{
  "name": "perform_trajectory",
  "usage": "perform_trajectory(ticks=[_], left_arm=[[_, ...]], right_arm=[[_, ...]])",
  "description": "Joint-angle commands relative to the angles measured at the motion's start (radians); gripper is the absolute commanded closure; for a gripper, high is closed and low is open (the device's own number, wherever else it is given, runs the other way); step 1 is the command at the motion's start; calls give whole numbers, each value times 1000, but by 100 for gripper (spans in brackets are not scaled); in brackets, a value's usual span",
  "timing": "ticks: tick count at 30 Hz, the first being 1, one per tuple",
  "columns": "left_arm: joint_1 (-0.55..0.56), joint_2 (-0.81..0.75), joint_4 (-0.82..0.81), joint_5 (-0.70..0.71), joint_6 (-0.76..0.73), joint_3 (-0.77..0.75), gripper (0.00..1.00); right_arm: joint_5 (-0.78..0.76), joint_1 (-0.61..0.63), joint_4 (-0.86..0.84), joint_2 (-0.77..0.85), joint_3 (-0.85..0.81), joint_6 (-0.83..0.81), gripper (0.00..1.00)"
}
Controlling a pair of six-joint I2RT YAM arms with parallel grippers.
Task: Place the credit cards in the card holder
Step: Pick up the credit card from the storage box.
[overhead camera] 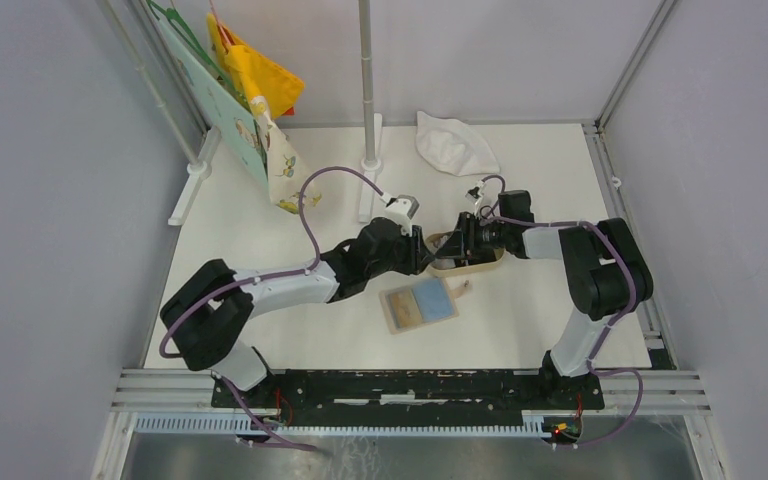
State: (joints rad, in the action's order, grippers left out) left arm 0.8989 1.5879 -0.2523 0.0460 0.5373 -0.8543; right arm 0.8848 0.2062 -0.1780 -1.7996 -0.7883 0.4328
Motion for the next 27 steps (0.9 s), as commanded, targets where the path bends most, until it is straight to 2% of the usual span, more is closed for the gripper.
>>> perform_trajectory(ticks=[1,13,19,27], left_arm=[[3,-90,-43,25,9,35,61],[3,-259,-12,51,12,156,61],[2,-298,-10,52,17,191,61],[3,-317,-9,55,21,207,61]], right_arm=[[54,-12,-15,-7,-21,9,54],[85,-64,57,-7,-49,-45,55],[102,-90,58,0,-48,-48,55],[120,-96,48,-1,-48,-43,61]])
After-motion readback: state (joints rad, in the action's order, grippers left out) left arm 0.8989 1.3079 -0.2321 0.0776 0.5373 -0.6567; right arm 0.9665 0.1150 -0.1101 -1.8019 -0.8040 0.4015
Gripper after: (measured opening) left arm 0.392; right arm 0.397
